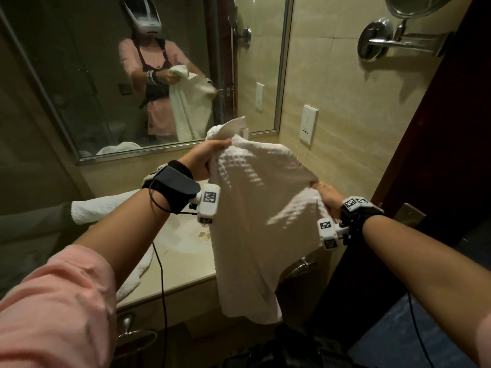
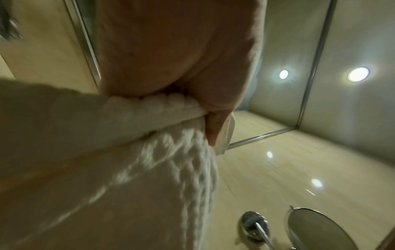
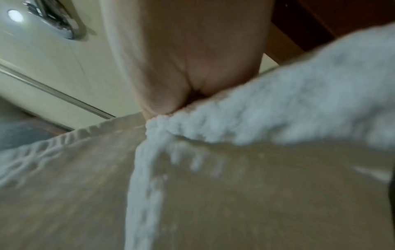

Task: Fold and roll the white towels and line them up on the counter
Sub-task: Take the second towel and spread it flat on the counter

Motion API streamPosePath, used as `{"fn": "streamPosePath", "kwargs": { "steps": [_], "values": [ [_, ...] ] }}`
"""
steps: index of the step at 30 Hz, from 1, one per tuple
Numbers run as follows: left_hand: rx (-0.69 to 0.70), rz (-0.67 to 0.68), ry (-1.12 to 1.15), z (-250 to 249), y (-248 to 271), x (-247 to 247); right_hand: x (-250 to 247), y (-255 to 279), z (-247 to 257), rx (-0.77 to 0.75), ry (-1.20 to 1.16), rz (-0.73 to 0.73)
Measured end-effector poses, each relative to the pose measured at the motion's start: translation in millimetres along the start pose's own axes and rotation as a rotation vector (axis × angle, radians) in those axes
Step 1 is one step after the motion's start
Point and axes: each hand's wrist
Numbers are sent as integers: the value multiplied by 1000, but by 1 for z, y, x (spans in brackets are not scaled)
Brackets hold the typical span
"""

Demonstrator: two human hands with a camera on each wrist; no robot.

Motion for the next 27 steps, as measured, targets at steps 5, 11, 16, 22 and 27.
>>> {"fn": "streamPosePath", "kwargs": {
  "steps": [5,11,16,22,27],
  "values": [
    [-99,14,-148,28,5,-24,-19,44,45,30,348,-41],
    [-198,90,-203,39,21,-43,-23,42,70,71,721,139],
    [-181,83,-126,45,17,-53,-31,35,87,-39,745,-67],
    [35,-367,-299,54,-24,-73,-39,20,113,-224,936,-285],
    [139,-572,-408,61,-77,-108,-30,-16,144,-404,960,-382]
  ]
}}
Point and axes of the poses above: each hand's wrist, its own y-axis away from the middle knuckle, its own x-axis out of the palm, z = x × y, and after that the axes turned 2 degrees about y, right-handed
